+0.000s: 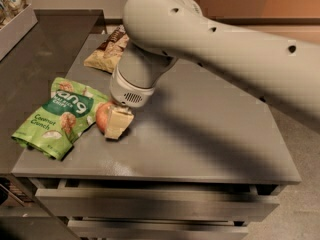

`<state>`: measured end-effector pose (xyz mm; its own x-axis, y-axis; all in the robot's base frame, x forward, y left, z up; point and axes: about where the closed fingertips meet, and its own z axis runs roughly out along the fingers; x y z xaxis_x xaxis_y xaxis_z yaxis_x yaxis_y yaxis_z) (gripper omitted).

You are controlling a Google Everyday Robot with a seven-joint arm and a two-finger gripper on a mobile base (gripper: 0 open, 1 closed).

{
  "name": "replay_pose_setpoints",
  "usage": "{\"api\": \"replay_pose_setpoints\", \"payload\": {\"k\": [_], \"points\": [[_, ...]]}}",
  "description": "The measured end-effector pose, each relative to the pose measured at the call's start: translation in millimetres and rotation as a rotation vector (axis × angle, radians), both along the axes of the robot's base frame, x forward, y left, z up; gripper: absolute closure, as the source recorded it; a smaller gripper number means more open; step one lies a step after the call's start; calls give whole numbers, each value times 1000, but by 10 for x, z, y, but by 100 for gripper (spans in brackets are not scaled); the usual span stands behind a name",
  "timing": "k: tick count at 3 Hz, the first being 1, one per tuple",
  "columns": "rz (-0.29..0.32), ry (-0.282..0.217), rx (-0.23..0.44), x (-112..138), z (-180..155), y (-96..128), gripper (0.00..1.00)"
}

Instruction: Move apple near green rice chip bag

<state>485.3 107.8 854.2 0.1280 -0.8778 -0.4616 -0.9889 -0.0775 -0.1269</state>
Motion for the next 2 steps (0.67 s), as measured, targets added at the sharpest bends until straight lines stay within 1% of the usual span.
{"api": "replay_pose_setpoints", "payload": {"k": [1, 2], "points": [[-1, -12, -3, 11, -53, 8, 12], [1, -13, -4, 1, -47, 14, 0]]}}
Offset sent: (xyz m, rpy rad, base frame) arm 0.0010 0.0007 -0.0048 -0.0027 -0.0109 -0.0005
